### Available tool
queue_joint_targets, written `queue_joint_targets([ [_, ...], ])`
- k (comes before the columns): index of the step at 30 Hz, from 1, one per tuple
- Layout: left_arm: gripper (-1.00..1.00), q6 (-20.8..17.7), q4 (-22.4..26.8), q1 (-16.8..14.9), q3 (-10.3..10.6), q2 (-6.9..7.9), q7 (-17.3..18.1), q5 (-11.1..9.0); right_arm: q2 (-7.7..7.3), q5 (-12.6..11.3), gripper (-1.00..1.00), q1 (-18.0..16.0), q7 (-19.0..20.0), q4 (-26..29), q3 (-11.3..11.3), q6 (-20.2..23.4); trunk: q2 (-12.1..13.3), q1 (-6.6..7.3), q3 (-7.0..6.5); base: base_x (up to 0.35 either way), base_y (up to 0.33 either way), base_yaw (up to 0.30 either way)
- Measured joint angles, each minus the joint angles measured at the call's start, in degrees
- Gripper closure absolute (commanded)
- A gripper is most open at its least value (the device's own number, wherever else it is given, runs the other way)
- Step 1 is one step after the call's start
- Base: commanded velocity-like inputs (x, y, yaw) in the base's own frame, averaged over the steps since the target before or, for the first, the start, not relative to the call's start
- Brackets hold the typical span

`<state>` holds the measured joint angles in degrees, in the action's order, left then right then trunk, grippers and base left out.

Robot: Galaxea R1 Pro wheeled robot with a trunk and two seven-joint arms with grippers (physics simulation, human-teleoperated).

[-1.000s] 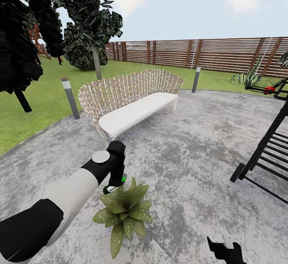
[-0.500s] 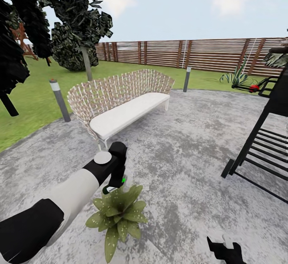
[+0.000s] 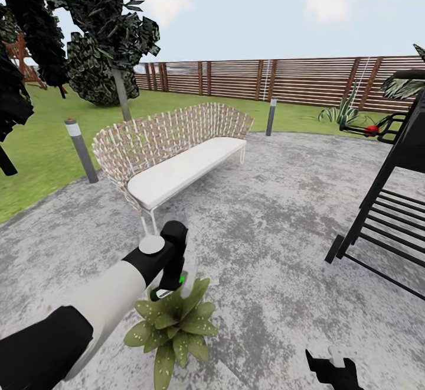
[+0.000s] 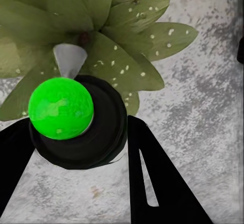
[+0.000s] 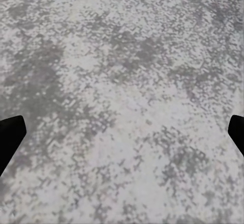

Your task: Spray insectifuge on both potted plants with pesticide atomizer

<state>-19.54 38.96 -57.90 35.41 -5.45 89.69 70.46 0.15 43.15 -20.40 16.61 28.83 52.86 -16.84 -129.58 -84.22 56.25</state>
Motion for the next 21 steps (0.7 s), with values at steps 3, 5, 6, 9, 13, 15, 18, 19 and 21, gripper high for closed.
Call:
queue_joint_targets([
  [3, 1.00, -0.06, 0.35, 0.33, -0.05, -0.08, 0.00, -0.09, 0.00, 0.00, -1.00, 0.00, 0.00, 0.04, 0.00, 0.00, 0.00, 0.00, 0.00, 0.000, 0.000, 0.000],
  [5, 1.00, -0.07, 0.44, 0.37, -0.14, -0.07, 0.00, -0.11, 0.00, 0.00, -1.00, -0.01, 0.00, 0.04, 0.00, 0.00, 0.00, 0.00, 0.00, 0.000, 0.000, -0.003],
  [6, 1.00, -0.07, 0.48, 0.37, -0.16, -0.08, 0.00, -0.11, 0.00, 0.00, -1.00, -0.01, 0.00, 0.05, 0.00, 0.00, 0.00, 0.00, 0.00, 0.000, 0.000, -0.090],
  [9, 1.00, -0.07, 0.52, 0.43, -0.11, -0.13, -0.02, -0.16, 0.00, 0.00, -1.00, 0.01, 0.00, 0.02, 0.00, 0.00, 0.00, 0.00, 0.00, 0.000, 0.000, -0.210],
  [13, 1.00, -0.07, 0.53, 0.44, -0.13, -0.11, -0.02, -0.21, 0.00, 0.00, -1.00, 0.01, 0.00, 0.00, 0.00, -0.01, 0.00, 0.00, 0.00, 0.000, 0.000, -0.256],
  [15, 1.00, -0.07, 0.53, 0.45, -0.12, -0.12, -0.02, -0.20, 0.00, 0.00, -1.00, 0.01, 0.00, 0.00, 0.00, -0.01, 0.00, 0.00, 0.00, 0.000, 0.000, -0.242],
  [18, 1.00, -0.07, 0.53, 0.46, -0.15, -0.10, -0.01, -0.13, 0.00, 0.00, -1.00, 0.00, 0.00, -0.01, 0.00, 0.00, 0.00, 0.00, 0.00, 0.000, 0.000, -0.103],
  [19, 1.00, -0.07, 0.51, 0.46, -0.16, -0.09, -0.01, -0.13, 0.00, 0.00, -1.00, 0.00, 0.00, -0.01, 0.00, 0.00, 0.00, 0.00, 0.00, 0.000, 0.005, -0.028],
  [21, 1.00, -0.07, 0.21, 0.51, -0.16, -0.09, 0.00, -0.11, 0.00, 0.00, -1.00, 0.00, 0.00, -0.02, 0.00, 0.00, 0.00, 0.00, 0.00, 0.000, 0.080, -0.011],
])
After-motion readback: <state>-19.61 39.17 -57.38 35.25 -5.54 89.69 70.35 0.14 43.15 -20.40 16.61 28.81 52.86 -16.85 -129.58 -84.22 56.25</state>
